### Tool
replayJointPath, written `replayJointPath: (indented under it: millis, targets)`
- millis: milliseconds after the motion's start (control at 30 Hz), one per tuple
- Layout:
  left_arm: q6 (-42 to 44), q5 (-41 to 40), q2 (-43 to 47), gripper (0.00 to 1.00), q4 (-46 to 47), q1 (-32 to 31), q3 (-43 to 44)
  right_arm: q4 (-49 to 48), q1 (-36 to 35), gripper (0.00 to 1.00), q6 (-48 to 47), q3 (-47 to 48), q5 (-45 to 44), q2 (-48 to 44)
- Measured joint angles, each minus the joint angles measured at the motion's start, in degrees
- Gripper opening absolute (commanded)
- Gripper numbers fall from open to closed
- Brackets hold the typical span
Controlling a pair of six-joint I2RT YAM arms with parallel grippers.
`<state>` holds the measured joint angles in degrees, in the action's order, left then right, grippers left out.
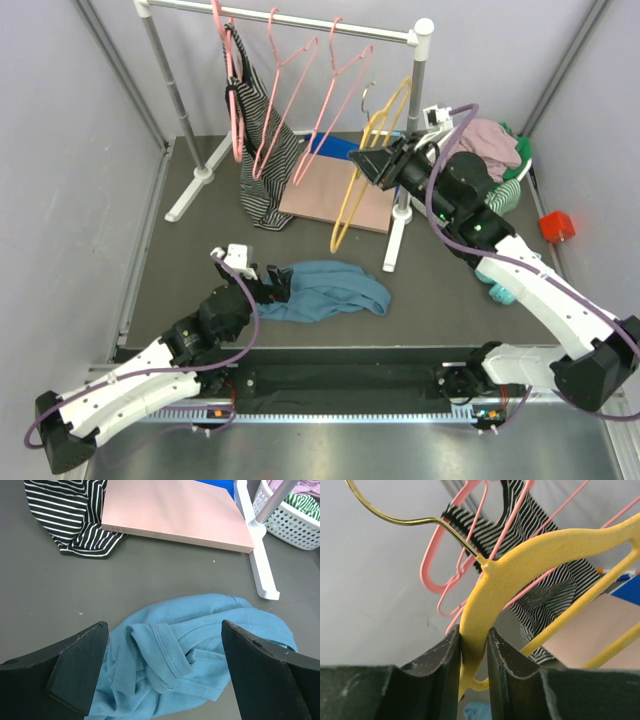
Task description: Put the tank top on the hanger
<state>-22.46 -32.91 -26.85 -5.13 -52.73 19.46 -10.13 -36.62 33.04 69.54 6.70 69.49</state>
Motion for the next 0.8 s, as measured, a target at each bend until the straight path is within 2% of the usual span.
replayJointPath:
  millis: [333, 567, 800]
  targets:
    - [-1.4, -1.9, 0.0, 0.98, -0.7, 0.0, -0.5, 6.6, -0.4, 0.05, 0.0, -9.3, 8.3, -8.5]
    - [-6.2, -2.4, -0.8, 0.89, -1.1, 0.0, -1.4, 10.6, -0.5, 0.04, -0.3, -16.1, 12.4, -13.1]
    - [-10.7, -2.1, -8.5, 0.82, 1.8, 0.0, -2.2, 15.2, -0.5, 0.04, -0.5, -21.8, 15.3, -18.5]
